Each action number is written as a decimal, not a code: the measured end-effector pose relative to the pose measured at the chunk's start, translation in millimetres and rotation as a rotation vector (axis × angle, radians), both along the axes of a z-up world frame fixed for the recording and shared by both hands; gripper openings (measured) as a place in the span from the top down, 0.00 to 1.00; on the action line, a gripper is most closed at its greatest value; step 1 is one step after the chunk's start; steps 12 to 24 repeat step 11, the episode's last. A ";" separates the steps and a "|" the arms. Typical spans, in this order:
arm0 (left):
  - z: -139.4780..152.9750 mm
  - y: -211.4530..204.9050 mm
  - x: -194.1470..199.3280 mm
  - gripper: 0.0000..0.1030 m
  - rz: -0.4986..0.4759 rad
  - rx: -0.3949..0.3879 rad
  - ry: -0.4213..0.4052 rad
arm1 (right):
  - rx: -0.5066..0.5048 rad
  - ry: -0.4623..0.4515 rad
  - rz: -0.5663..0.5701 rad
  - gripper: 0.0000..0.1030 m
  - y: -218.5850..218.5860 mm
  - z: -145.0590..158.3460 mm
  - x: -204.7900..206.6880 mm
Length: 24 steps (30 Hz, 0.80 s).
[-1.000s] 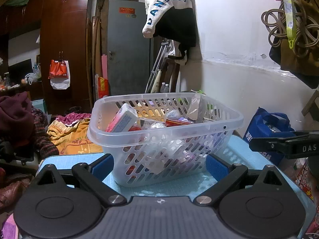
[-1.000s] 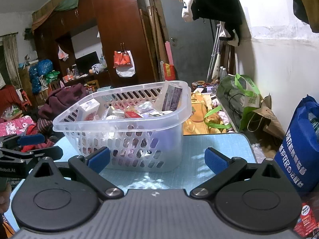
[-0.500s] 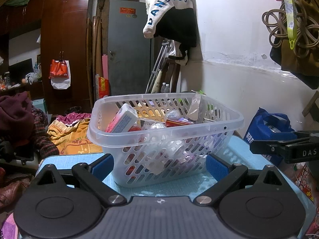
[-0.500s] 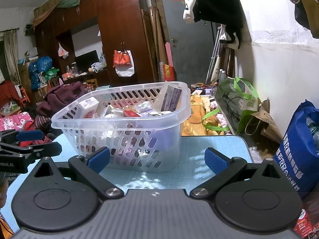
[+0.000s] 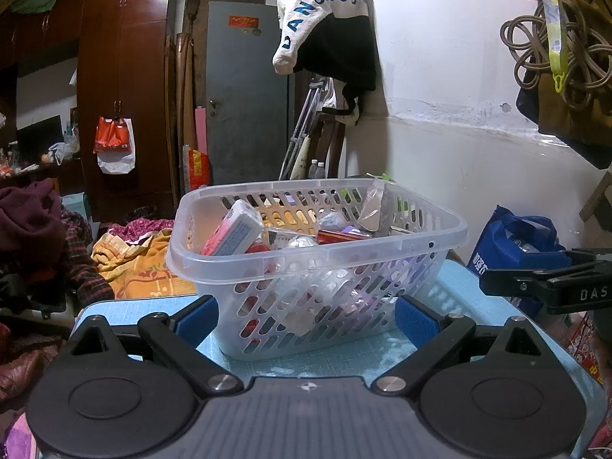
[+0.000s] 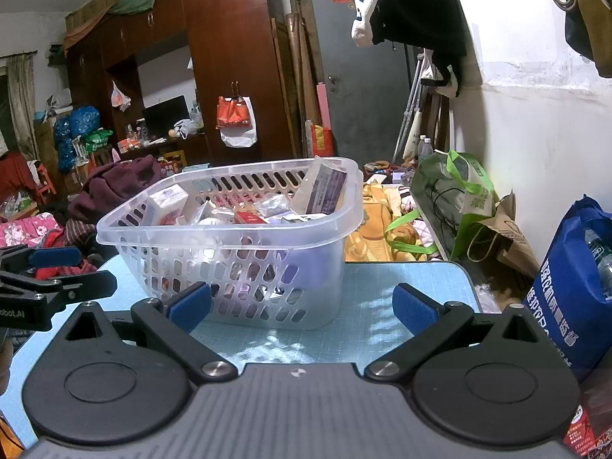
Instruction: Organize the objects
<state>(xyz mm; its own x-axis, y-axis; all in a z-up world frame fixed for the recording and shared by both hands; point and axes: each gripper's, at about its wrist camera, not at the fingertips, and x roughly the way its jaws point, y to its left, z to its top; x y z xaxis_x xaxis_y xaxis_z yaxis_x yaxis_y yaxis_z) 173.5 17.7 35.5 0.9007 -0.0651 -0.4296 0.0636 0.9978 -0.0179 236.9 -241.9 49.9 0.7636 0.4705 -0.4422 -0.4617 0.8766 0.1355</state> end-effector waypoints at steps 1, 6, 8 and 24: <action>-0.1 -0.5 0.4 0.03 -0.001 0.001 0.001 | -0.001 0.001 0.000 0.00 0.0 0.0 -0.1; -0.4 -3.1 1.1 0.03 -0.004 0.001 -0.002 | -0.005 0.000 0.001 0.00 -0.1 0.1 -0.1; -0.5 -5.9 0.1 0.03 -0.025 0.007 -0.010 | -0.008 -0.001 0.001 0.00 -0.1 -0.2 -0.3; 0.6 -11.5 -2.2 0.03 -0.017 0.029 -0.035 | -0.011 -0.002 0.001 0.00 0.5 -0.4 -0.7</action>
